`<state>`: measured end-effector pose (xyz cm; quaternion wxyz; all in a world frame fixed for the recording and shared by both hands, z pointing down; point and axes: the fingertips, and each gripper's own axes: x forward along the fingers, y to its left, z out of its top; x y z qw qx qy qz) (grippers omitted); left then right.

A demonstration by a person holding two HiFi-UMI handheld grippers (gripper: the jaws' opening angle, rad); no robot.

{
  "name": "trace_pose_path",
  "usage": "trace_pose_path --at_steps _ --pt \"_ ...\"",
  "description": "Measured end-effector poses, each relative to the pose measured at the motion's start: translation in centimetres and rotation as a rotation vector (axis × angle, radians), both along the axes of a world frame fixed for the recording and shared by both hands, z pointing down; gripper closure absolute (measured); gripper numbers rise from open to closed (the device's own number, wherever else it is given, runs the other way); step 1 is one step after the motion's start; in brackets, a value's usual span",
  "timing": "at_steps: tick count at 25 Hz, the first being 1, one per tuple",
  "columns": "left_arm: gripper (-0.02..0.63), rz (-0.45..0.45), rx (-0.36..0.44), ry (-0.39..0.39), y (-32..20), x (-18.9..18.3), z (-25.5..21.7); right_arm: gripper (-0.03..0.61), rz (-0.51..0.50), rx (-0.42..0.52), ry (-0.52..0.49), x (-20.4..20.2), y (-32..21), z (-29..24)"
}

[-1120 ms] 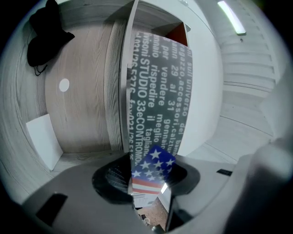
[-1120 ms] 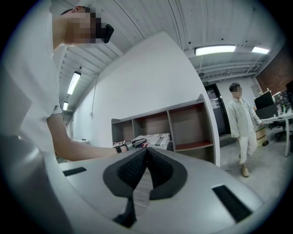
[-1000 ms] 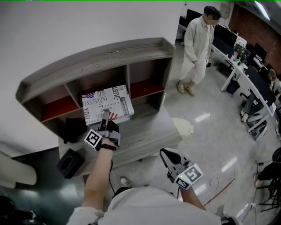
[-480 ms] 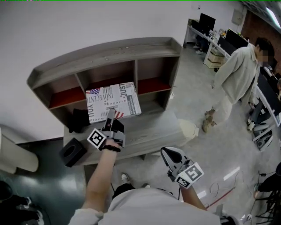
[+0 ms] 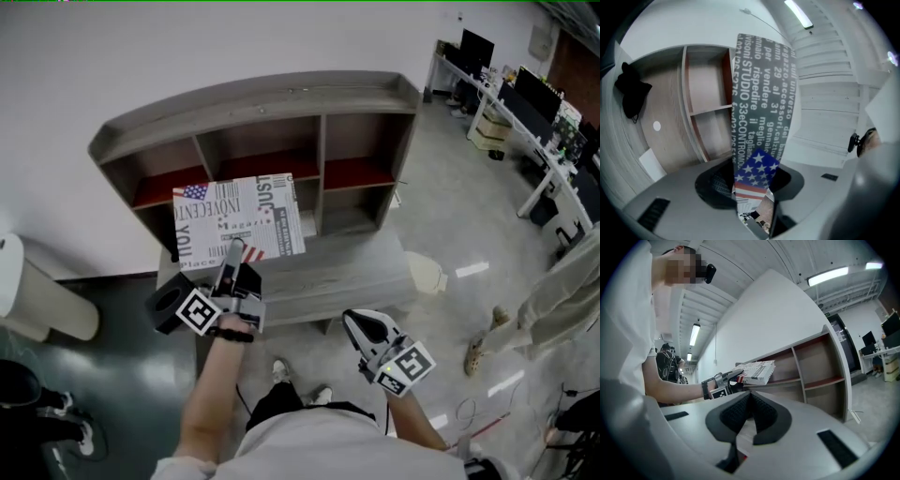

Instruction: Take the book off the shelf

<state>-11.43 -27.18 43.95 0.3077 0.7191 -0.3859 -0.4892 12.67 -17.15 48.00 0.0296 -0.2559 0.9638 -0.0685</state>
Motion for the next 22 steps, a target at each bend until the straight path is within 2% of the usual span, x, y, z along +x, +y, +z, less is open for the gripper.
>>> trace_pose_path --at_steps 3,5,7,9,12,16,22 --pt "0.452 -0.034 0.016 -0.058 2.9 -1.9 -1.0 0.555 -0.022 -0.008 -0.011 -1.5 0.5 0.7" --pt "0.453 -0.06 0.024 -0.112 5.9 -5.2 -1.4 0.555 -0.04 -0.01 -0.017 -4.7 1.6 1.1" --pt "0.453 -0.095 0.03 -0.187 8.8 -8.7 -1.8 0.555 -0.062 -0.005 -0.02 -8.1 2.7 1.2" --pt "0.453 -0.135 0.033 -0.275 10.4 -9.9 -2.2 0.555 -0.081 0.005 -0.02 -9.0 2.4 1.0" --pt "0.454 -0.218 0.057 -0.412 11.5 -8.9 -3.8 0.555 -0.111 0.034 -0.019 -7.7 0.3 -0.1" --pt "0.457 -0.367 0.092 -0.649 12.8 -8.1 -6.1 0.555 -0.127 0.083 -0.014 -5.9 -2.4 -2.0" --pt "0.459 -0.503 0.051 -0.813 14.7 -8.8 -6.2 0.555 -0.114 0.156 0.013 -2.7 -5.8 -4.9"
